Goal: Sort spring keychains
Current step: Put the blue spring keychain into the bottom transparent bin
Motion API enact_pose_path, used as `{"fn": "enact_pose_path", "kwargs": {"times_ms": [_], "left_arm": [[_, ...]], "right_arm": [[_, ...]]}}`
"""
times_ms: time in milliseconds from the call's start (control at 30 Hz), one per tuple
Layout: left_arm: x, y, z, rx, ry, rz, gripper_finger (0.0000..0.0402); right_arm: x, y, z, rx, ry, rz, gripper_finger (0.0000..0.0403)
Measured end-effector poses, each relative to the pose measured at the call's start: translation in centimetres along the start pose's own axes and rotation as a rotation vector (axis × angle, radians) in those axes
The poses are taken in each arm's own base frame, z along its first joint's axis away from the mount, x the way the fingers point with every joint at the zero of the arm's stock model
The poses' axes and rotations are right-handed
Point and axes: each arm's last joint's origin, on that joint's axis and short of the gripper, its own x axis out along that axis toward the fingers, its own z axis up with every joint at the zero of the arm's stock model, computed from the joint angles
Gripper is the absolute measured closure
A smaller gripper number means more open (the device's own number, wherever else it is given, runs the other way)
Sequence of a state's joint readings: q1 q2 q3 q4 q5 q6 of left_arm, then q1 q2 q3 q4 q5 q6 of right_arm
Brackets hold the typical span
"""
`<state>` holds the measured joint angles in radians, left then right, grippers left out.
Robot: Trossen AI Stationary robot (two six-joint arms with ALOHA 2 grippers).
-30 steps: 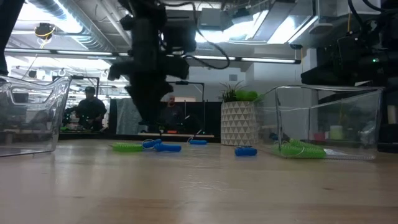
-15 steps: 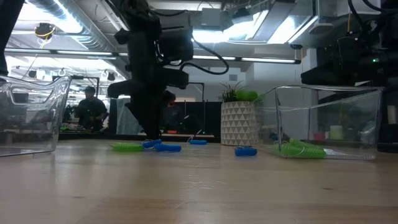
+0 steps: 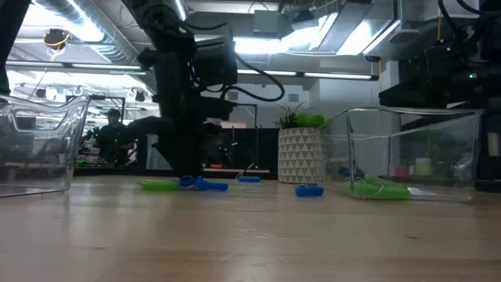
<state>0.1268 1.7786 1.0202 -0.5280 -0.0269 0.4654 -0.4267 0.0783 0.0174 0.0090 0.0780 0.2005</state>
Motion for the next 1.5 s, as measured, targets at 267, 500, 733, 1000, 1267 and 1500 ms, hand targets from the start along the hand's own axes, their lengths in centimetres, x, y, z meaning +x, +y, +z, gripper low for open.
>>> {"fn": "enact_pose_path", "kwargs": {"times_ms": [267, 500, 733, 1000, 1267, 1500], "left_arm": [[0.5, -0.4, -0.7, 0.004, 0.004, -0.006, 0.0311], [0.6, -0.4, -0.8, -0.075, 0.0, -0.008, 0.0343], [0.6, -0.5, -0.7, -0.146, 0.0, -0.021, 0.039], [-1.0, 0.0, -0.1, -0.196, -0.027, 0.022, 0.0388], [-5.7, 0.2, -0.5, -0.295, -0.114, 0.111, 0.0388], [-10.9, 0.1, -1.2, -0.432, -0.274, 0.204, 0.0388]], "right_arm": [[0.0, 0.0, 0.0, 0.0, 0.0, 0.0, 0.0276], [0.0, 0.0, 0.0, 0.0, 0.0, 0.0, 0.0276], [0.0, 0.0, 0.0, 0.0, 0.0, 0.0, 0.0276], [0.0, 0.0, 0.0, 0.0, 0.0, 0.0, 0.0276], [0.0, 0.0, 0.0, 0.0, 0.0, 0.0, 0.0276], [0.0, 0.0, 0.0, 0.0, 0.0, 0.0, 0.0276]]}}
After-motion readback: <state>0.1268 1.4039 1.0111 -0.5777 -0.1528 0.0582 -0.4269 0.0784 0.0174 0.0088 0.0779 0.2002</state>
